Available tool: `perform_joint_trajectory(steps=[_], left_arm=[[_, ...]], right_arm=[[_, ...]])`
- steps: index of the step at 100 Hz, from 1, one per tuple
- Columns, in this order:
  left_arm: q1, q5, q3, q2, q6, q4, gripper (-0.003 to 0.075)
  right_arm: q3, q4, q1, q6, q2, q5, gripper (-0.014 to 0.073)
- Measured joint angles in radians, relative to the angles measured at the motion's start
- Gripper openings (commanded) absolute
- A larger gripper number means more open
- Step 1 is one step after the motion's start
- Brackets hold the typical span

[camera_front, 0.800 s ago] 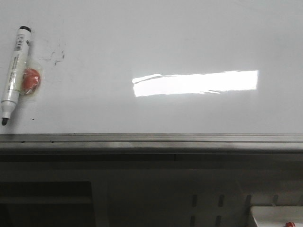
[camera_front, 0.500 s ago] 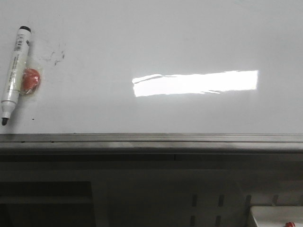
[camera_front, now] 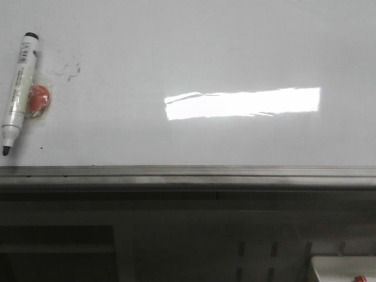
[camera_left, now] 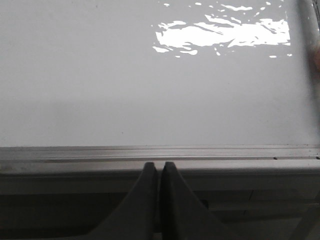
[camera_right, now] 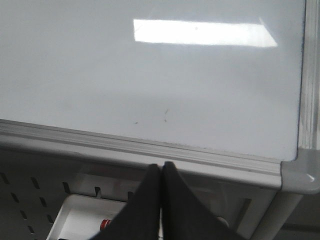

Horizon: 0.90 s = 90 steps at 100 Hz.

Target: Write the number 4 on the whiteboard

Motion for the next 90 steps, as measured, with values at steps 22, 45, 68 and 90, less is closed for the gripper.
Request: perform_joint_trajectory(steps=[22, 45, 68, 90], left_arm=[[0.000, -0.120, 0.000, 0.000, 0.000, -0.104, -0.0020], [0.000, -0.149, 0.000, 0.000, 0.000, -0.119, -0.0020], [0.000, -0.182, 0.000, 0.000, 0.000, -0.127, -0.0020], [0.000, -0.178, 0.000, 0.000, 0.000, -0.114, -0.0020]], right_arm=[[0.000, 0.000, 0.000, 0.000, 0.000, -0.090, -0.0064], [0.000, 0.028, 0.000, 0.002, 0.000, -0.245, -0.0064], [0.000, 0.032, 0.000, 0.002, 0.000, -0.274, -0.0064], [0.000, 0.125, 0.000, 0.002, 0.013, -0.215, -0.0064]])
